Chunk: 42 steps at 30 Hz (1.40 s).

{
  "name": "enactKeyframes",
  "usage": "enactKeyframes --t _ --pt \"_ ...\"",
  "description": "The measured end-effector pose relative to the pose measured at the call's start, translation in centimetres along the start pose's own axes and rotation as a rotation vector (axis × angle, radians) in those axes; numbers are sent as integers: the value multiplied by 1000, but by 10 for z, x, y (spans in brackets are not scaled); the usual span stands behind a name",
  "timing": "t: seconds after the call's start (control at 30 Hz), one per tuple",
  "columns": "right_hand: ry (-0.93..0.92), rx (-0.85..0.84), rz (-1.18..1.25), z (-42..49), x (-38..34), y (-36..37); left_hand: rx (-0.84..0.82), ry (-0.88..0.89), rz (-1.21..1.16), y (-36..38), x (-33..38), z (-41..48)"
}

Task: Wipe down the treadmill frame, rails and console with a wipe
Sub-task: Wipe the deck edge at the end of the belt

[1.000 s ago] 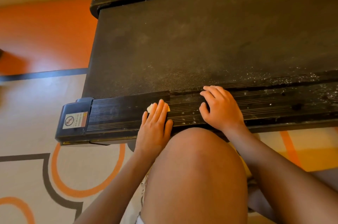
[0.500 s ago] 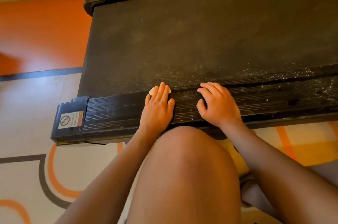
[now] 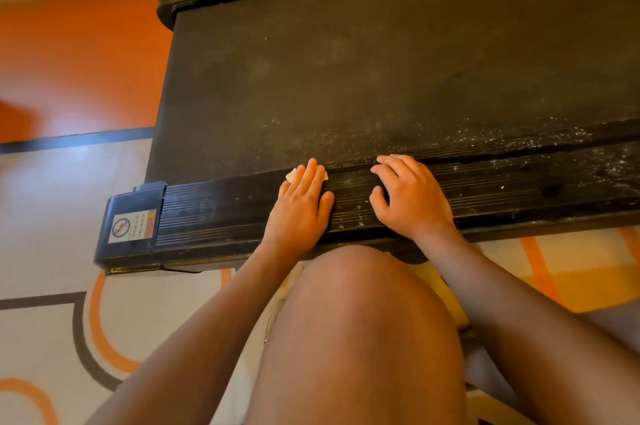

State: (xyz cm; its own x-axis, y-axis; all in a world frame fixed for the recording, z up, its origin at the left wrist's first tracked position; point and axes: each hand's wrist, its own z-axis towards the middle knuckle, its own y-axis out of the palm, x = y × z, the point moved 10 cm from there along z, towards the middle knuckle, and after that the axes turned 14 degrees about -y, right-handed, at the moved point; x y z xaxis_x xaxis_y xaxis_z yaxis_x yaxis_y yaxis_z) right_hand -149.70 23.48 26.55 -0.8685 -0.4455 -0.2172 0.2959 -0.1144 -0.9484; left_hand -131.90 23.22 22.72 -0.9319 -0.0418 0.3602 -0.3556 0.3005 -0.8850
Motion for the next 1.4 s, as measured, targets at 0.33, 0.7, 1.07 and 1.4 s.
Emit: enactKeyframes --t 0.33,0.7,1.07,1.4 --pt "-7 15 4 0 0 -1 -129 97 2 29 -20 -50" --pt "-3 -1 -10 0 1 0 -65 2 33 2 18 14" --pt "-18 7 -5 1 0 0 -106 136 97 38 -16 -56" --pt "-7 2 1 1 0 1 -55 33 16 3 29 7"
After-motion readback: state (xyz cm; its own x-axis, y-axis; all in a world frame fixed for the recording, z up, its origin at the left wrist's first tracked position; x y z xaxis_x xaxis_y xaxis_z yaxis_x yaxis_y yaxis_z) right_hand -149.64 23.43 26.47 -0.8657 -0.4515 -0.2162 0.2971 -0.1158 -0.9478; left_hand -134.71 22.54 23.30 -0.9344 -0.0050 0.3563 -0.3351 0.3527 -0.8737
